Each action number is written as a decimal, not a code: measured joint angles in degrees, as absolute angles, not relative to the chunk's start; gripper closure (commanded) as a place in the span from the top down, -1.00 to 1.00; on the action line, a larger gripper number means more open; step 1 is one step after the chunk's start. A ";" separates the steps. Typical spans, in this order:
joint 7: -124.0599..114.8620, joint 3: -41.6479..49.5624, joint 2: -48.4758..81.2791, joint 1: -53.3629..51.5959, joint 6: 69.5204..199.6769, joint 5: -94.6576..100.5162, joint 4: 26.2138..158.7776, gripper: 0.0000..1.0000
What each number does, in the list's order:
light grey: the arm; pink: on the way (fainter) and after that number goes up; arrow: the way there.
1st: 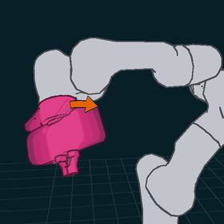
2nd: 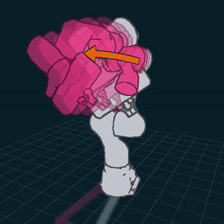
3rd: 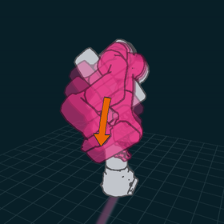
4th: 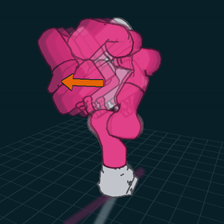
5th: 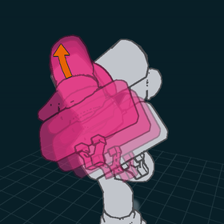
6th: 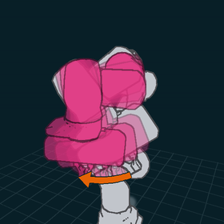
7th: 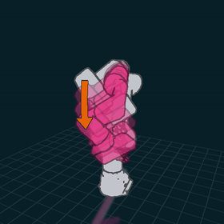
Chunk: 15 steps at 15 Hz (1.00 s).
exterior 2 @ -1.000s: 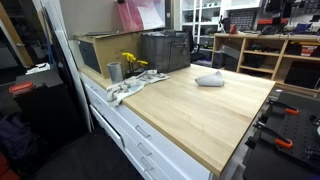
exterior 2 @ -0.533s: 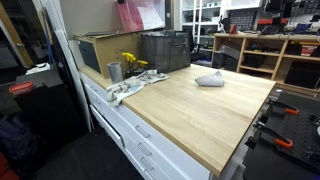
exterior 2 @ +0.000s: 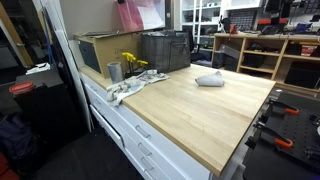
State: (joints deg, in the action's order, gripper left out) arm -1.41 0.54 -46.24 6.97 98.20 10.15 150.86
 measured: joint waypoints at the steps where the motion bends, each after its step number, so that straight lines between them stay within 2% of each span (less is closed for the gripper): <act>1: -1.41 1.00 -45.68 7.06 99.71 10.91 150.86 1.00; 8: 0.47 8.60 -29.86 9.66 124.16 17.80 147.62 1.00; 15: 9.22 15.22 -8.23 10.31 141.12 10.14 138.63 1.00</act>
